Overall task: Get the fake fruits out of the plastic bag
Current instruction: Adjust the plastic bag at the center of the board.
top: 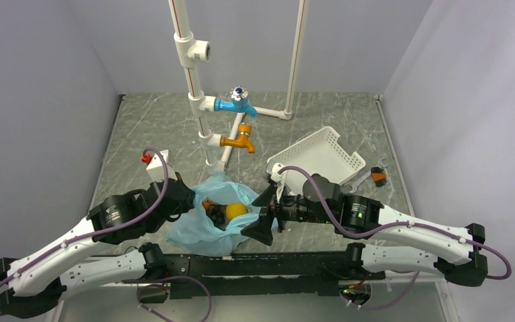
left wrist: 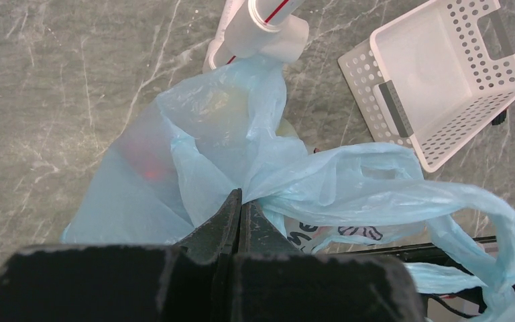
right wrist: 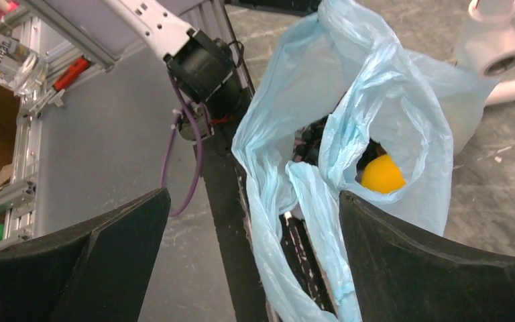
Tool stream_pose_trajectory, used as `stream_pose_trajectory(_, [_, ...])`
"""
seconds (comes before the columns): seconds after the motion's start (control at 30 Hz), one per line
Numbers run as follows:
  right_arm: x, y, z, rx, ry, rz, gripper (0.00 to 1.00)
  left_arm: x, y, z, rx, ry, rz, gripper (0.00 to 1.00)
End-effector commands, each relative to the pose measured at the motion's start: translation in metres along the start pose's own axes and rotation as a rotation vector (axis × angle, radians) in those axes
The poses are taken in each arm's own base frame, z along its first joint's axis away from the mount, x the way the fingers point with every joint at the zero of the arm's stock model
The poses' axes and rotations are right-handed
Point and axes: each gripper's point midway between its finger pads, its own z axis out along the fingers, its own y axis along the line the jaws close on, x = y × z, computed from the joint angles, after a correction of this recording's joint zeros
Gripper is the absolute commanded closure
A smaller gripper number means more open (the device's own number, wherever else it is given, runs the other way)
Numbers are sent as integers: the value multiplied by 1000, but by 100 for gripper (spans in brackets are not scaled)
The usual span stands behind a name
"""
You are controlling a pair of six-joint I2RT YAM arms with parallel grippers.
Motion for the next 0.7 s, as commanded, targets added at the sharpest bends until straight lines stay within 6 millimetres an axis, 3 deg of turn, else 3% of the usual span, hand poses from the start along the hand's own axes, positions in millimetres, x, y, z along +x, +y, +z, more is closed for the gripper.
stream_pose_trajectory(0.0, [-40, 20, 1, -77, -133, -54, 1, -4, -10, -2, 30, -5, -43, 100])
stream_pose_trajectory(0.1, [-40, 19, 6, -51, -114, -68, 0, -5, -9, -1, 30, -13, -51, 100])
stream_pose_trajectory(0.17, [-51, 21, -4, -49, -144, -96, 0, -5, -6, -1, 9, -11, -50, 100])
stream_pose_trajectory(0.3, [-67, 71, -28, -311, -193, -157, 0, 0, 6, 0, -48, 3, -43, 100])
stream_pose_trajectory(0.37, [-61, 82, -22, -383, -176, -142, 1, 2, 5, 2, -47, 7, -47, 100])
stream_pose_trajectory(0.53, [-23, 48, 35, -240, -5, -73, 17, 3, -3, 2, -11, 14, -45, 100])
stream_pose_trajectory(0.67, [3, 16, 63, -110, 56, -90, 13, -5, -3, -2, -24, 4, -35, 100])
